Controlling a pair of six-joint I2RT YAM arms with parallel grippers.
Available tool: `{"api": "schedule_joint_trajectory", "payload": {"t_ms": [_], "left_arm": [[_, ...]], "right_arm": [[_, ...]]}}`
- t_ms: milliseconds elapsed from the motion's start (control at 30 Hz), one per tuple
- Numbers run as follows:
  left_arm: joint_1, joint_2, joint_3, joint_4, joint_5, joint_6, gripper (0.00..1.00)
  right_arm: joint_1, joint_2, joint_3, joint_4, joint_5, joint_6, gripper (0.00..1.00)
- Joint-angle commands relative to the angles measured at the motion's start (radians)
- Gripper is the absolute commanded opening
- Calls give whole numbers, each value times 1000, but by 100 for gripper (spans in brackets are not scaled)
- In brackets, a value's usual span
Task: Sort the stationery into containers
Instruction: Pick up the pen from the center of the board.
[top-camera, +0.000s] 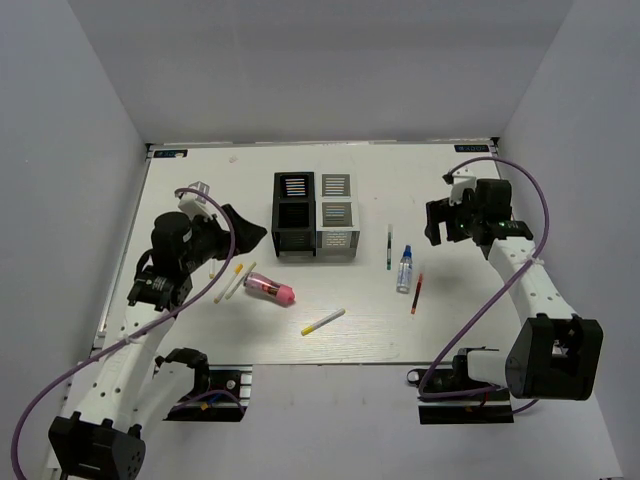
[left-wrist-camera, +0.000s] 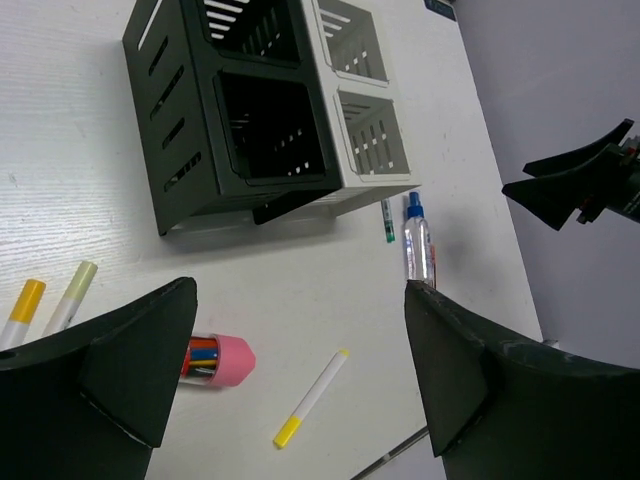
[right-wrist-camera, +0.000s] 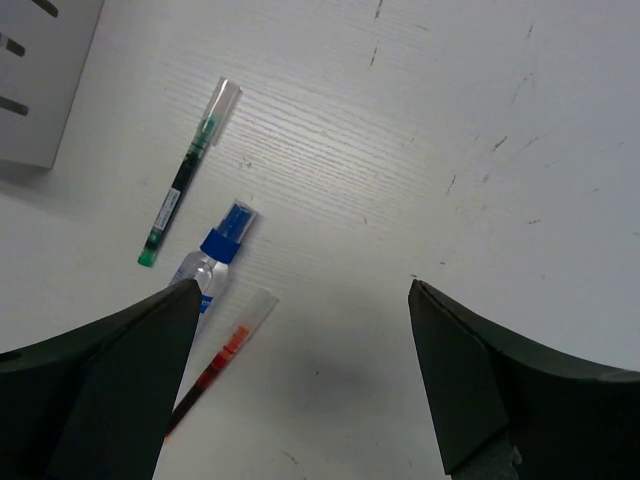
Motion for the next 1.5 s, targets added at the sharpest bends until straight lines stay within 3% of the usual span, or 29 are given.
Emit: {"api": "schedule_joint_trajectory", "payload": {"t_ms": [0,200,333,500,533,567,600,633,667,767,800,833,900,1000,1100,1133,1233,1467], "left_arm": [[2,14,29,-42,21,22,93],[2,41,51,-97,21,45,81],[2,50,74,-134,12,66,62],[2,60,94,-221,-18,88,59],[2,69,94,-233,-18,88,59],[2,69,94,-249,-18,102,58],[2,81,94,-269,-32,102,58],[2,96,103,-301,-50,111,56],[2,106,103,-324,-70,111,56],[2,147,115,-422,-246,42,56],[2,147,115,-433,-271,21,52],[2,158,106,-442,-312,-28,52],[2,168,86,-430,-354,-74,63],[19,205,69,-379,-417,-119,70],[19,343,81,-352,-495,-119,66],[19,424,122,-352,-520,-119,64],[19,492,172,-338,-624,-110,63],[28,618,250,-289,-684,-44,59]], "right_arm": [[0,3,47,-43,-29,-61,90],[-1,-6,66,-129,-116,-230,90],[1,-15,80,-177,-110,-277,90],[-2,-15,105,-264,-187,-355,90],[-1,-14,105,-275,-208,-359,79],[-1,-18,106,-296,-259,-368,53],[-2,-15,100,-301,-270,-360,10],[1,-23,90,-297,-279,-357,4],[1,-24,83,-294,-314,-360,4],[4,-20,66,-278,-337,-349,48],[4,-14,76,-283,-340,-349,61],[4,8,88,-284,-346,-345,67],[6,28,111,-292,-345,-339,72],[7,46,135,-294,-360,-337,72],[10,43,137,-287,-383,-343,69],[10,45,139,-290,-391,-345,56],[15,39,134,-287,-399,-357,31],[15,19,90,-264,-400,-359,34]]}}
